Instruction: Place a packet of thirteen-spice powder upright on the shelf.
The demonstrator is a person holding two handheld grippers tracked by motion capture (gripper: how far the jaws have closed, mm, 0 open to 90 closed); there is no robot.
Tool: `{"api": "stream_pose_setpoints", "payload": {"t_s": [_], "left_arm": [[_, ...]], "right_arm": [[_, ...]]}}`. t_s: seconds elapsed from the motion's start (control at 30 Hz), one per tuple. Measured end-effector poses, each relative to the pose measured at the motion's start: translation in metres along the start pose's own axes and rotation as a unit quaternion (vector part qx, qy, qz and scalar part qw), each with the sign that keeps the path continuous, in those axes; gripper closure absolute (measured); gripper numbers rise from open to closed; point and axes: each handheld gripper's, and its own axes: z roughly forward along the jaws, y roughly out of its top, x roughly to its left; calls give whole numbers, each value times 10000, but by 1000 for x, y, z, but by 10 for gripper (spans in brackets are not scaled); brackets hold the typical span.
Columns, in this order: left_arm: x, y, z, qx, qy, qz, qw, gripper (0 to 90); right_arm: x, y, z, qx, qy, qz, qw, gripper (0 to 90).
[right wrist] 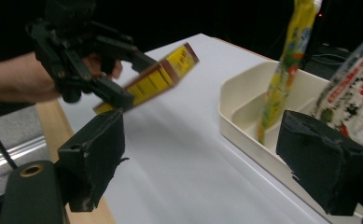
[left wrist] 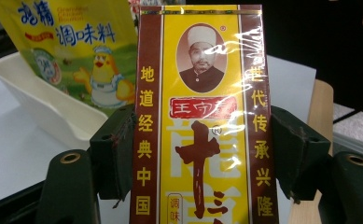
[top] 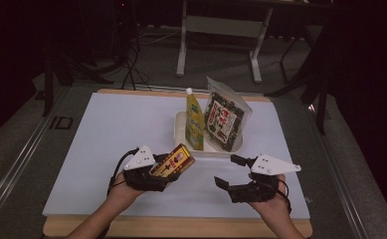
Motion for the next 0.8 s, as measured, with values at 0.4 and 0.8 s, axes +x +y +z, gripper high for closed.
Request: {"api": "stream_pose_setpoints", "payload": {"t_s": [0.4, 0.8], "left_arm": [[-13, -3, 10, -491, -153, 16, 9987, 322], [-16, -12, 16, -1161, -352, 162, 9925, 321]], "right_arm": [[13, 18, 13, -248, 119, 87, 9996, 217], [25, 21, 32, -323, 125, 324, 9989, 196]]}}
